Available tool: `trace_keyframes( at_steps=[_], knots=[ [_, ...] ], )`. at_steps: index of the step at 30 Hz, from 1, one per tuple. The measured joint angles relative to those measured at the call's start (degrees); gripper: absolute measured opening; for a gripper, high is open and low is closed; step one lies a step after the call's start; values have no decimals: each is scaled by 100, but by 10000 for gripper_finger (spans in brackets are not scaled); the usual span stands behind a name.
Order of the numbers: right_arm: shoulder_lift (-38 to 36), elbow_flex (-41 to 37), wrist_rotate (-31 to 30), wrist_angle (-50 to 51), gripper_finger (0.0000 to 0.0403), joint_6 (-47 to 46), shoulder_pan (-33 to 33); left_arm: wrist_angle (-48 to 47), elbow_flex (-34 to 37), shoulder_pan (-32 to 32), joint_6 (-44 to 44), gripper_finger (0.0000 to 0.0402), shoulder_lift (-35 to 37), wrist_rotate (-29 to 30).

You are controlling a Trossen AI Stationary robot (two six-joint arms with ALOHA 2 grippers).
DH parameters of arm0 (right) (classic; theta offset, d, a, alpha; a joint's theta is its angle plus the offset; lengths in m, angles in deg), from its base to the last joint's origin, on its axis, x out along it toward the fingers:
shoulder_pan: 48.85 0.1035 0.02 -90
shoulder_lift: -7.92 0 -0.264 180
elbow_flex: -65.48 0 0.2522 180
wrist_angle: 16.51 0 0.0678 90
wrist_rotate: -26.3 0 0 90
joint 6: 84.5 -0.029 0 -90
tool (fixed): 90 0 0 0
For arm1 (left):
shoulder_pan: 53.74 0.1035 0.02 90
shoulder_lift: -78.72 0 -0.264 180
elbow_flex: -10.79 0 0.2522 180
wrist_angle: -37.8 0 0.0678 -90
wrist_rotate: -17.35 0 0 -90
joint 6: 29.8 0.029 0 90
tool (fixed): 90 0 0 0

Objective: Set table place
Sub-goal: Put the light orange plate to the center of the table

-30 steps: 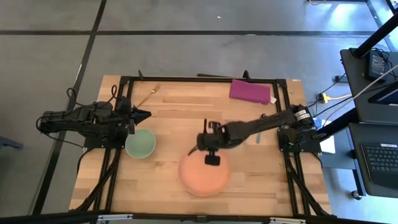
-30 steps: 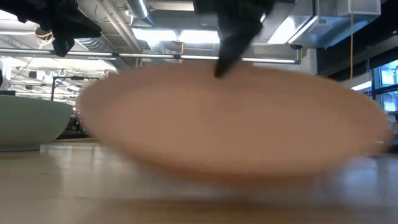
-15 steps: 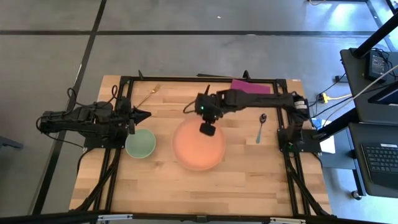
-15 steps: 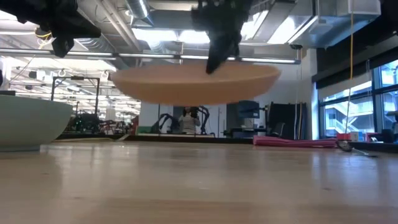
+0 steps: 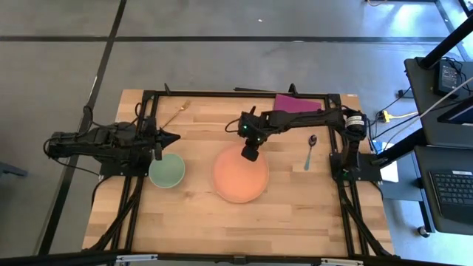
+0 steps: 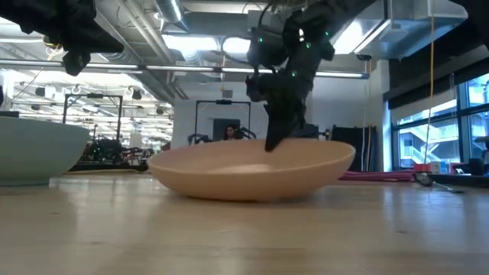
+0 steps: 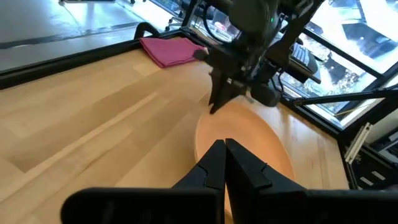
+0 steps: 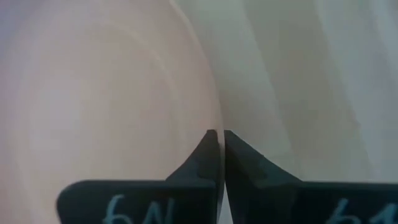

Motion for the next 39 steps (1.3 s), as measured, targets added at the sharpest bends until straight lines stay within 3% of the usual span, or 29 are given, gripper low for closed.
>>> trace_keyframes(
  at_steps=[8,16,39],
  knots=[
    [-2,-575,35,-1045,18,4,-11,28,4,0,-4,21,0,264],
    [-4,-795,-314,-1168,29,15,-6,49,4,2,-9,37,0,264],
    [170,-836,-540,-1725,37,-45,0,61,7,2,-7,65,0,269]
  ],
)
